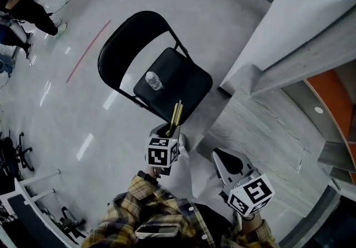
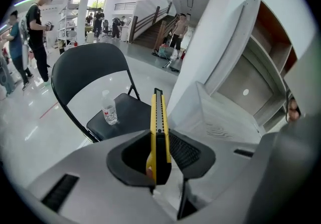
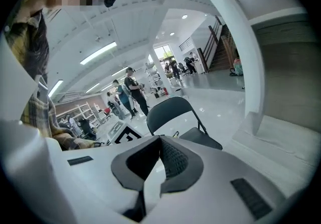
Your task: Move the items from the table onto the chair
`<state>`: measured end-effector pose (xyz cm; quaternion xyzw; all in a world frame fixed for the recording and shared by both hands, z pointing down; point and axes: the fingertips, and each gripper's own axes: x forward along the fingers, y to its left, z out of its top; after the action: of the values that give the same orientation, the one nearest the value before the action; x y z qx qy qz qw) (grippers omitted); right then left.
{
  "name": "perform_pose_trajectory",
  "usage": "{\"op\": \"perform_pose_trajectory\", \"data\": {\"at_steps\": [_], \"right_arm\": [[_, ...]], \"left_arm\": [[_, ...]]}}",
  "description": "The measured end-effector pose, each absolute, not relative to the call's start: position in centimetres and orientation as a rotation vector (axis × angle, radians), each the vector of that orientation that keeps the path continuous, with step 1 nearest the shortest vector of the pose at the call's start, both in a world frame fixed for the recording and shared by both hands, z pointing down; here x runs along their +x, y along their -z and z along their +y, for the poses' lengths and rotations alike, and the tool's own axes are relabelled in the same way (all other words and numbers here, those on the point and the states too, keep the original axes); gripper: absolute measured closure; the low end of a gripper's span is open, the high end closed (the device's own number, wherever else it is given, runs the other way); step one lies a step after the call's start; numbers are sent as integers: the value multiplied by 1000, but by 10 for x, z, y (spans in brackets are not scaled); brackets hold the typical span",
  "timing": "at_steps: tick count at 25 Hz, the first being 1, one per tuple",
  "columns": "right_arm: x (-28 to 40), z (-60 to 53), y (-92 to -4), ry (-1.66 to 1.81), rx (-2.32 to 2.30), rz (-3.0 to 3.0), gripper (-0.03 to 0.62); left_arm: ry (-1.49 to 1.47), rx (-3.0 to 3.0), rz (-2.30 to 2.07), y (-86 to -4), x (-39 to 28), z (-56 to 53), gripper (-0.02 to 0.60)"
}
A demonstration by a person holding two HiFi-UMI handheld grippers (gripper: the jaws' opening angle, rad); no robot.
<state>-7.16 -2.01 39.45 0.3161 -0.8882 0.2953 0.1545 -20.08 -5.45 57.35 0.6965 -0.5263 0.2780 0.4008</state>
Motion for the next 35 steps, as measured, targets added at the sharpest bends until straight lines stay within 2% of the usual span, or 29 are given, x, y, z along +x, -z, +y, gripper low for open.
{"op": "perform_pose_trajectory", "data": {"at_steps": [8, 16, 26, 35], "right_arm": [[-148, -68, -462, -950, 937, -2476, 577], [-195, -102, -536, -983, 791, -2465, 577], [-198, -115, -582, -1138, 790, -2400, 577], [-189, -142, -604, -1200, 854, -2379, 577]], "left_arm": [[-751, 1745, -1243, -664, -246, -97, 465], [-768, 1666, -1232, -776, -269, -121, 465], [-879, 1583, -1111, -879, -269, -105, 465], [-854, 1486, -1029, -908, -250, -115, 463]]}}
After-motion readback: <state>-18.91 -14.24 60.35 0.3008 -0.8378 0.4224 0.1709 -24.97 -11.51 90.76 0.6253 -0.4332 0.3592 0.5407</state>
